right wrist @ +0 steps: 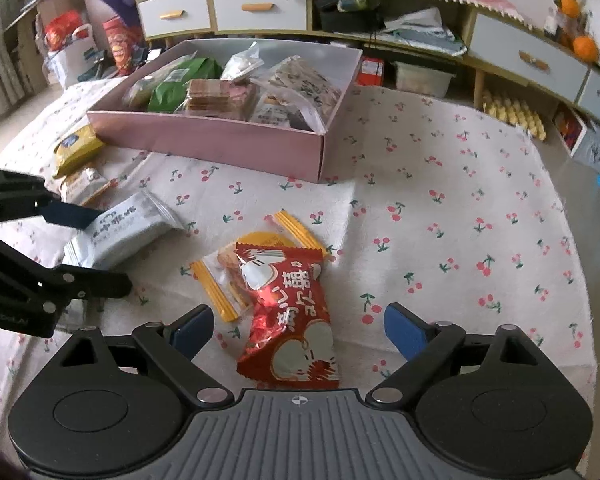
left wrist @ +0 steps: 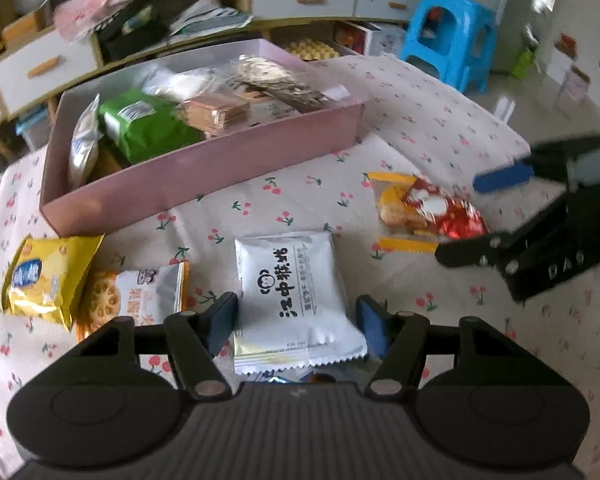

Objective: Organize snacks
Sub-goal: 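Grasp the white biscuit pack with the left tool while the right tool grasps the red-and-white snack bag, then carry both packs into the pink box and open both tools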

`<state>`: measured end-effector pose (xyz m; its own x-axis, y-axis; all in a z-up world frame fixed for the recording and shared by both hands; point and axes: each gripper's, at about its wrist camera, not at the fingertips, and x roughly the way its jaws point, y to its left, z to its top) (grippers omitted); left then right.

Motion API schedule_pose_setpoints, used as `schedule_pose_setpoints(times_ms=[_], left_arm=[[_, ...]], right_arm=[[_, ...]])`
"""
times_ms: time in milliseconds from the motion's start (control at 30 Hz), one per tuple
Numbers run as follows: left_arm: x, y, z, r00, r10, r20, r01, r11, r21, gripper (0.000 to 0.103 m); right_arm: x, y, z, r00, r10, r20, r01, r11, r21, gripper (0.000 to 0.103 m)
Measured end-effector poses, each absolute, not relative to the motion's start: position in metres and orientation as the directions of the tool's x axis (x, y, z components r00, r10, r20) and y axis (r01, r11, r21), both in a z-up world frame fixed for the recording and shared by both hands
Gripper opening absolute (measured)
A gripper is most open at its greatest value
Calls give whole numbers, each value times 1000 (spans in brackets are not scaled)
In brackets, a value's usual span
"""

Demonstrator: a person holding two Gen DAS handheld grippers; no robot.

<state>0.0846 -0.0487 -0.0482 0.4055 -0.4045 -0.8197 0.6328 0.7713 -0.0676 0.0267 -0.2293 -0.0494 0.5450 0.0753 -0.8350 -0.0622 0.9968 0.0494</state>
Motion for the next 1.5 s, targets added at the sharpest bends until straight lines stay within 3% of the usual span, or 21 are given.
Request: schedule_pose_setpoints(times_ms=[267, 600, 767, 1500], left_arm=[[89, -54, -47, 435, -361, -825, 538, 839, -83, 56], [87, -55, -45, 458, -328, -826, 493, 867, -72, 51], [85, -54, -43, 449, -335, -828, 476, 874, -96, 49], [87, -49, -17, 465, -383, -798, 426, 887, -177, 49]], right_arm=[[33, -232, -51, 533, 76, -843, -2, 996, 89, 83], [35, -225, -46, 526, 76, -847, -15, 997, 80, 42], [36, -226, -42, 517, 82, -852, -4, 996, 93, 37], [35, -229, -7, 557, 134, -819, 36, 982, 185, 36]])
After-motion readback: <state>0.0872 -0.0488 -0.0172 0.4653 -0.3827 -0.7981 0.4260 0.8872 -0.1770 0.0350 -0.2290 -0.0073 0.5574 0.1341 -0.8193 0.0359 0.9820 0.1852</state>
